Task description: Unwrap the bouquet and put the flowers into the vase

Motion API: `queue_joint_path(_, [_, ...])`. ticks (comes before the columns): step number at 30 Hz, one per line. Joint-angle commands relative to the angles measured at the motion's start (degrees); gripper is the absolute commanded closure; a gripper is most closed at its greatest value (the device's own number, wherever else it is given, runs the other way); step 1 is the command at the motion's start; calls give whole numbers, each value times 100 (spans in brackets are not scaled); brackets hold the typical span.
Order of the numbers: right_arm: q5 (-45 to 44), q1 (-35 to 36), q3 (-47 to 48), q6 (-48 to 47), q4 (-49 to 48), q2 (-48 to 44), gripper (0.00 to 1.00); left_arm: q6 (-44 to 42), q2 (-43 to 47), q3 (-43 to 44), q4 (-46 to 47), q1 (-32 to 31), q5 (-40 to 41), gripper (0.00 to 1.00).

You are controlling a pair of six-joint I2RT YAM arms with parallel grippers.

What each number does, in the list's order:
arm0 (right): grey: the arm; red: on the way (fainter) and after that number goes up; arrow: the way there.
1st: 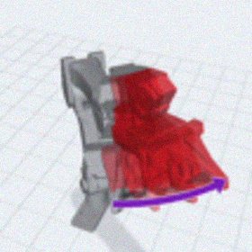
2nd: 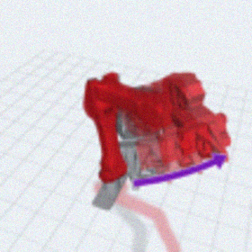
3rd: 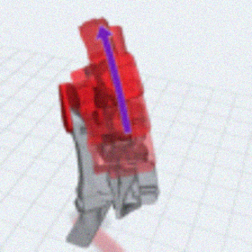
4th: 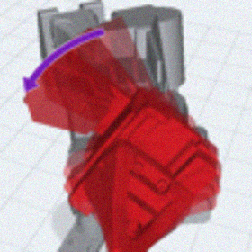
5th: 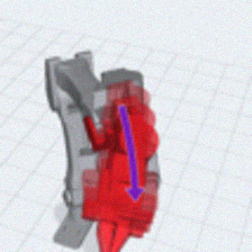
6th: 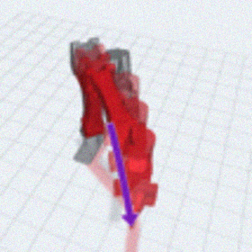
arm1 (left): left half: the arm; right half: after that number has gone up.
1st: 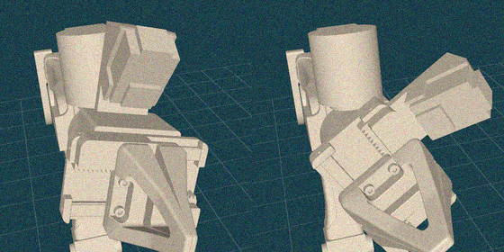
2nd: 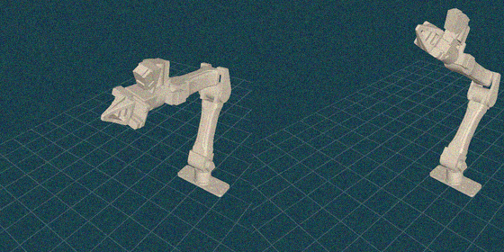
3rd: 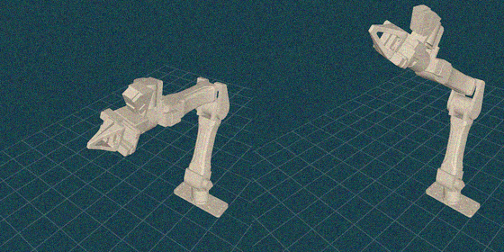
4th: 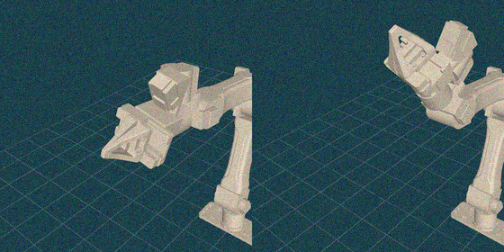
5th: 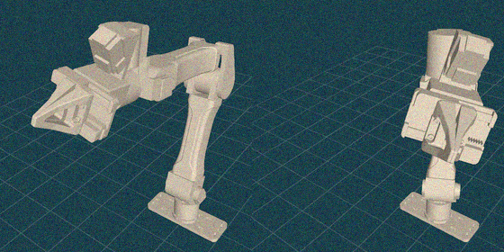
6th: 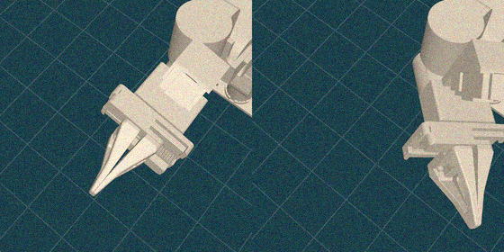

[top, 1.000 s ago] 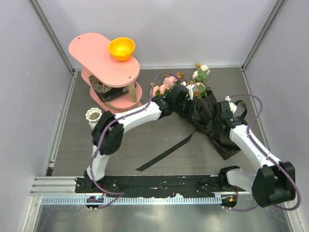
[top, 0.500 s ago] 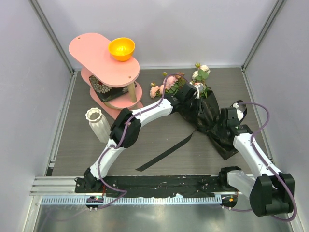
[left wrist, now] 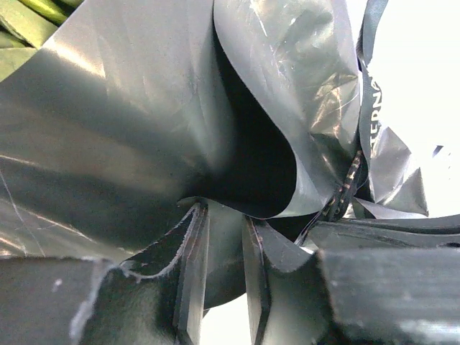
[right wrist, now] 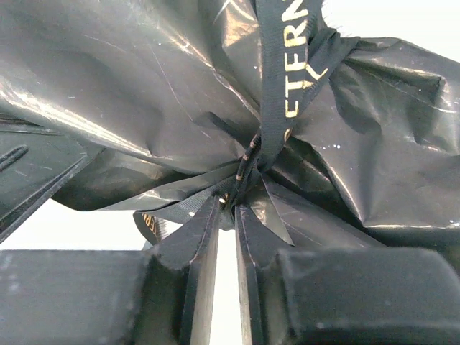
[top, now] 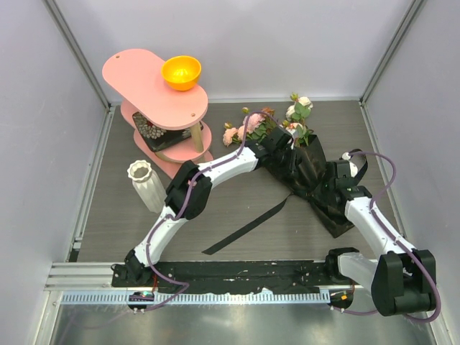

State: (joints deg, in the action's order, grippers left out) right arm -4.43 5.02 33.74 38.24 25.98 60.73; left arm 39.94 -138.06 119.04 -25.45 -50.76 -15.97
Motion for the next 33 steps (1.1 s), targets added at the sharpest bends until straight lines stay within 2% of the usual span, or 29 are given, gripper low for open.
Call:
queue_joint_path(1, [29, -9, -69, -115, -365, -8, 81, -118, -63, 391, -153, -13, 111, 73])
queue_joint_path(6, [249, -9, 80, 34, -120, -342, 99, -145, -186, 462, -258, -13, 252, 75])
queue_joint_path(11, [662, -18, 308, 386, -101, -948, 99, -189, -309, 523, -355, -13, 401, 76])
queue_joint_path(15, [1110, -27, 467, 562, -566, -1230, 99, -215, -441, 523, -381, -4, 463, 77])
queue_joint_path(21, [873, -44, 573, 501, -400, -1292, 99, -241, -511, 497, -399, -4, 472, 77])
queue_joint_path(25, [1295, -71, 371, 553, -1049, -1686, 99, -294, -520, 462, -382, -4, 498, 77])
queue_joint_path(29, [1086, -71, 440, 527, -1359, -2205, 99, -294, -564, 488, -373, -4, 472, 77])
queue_joint_path(33, [278, -71, 581, 413, -386, -2206, 98, -303, -529, 506, -364, 5, 463, 77])
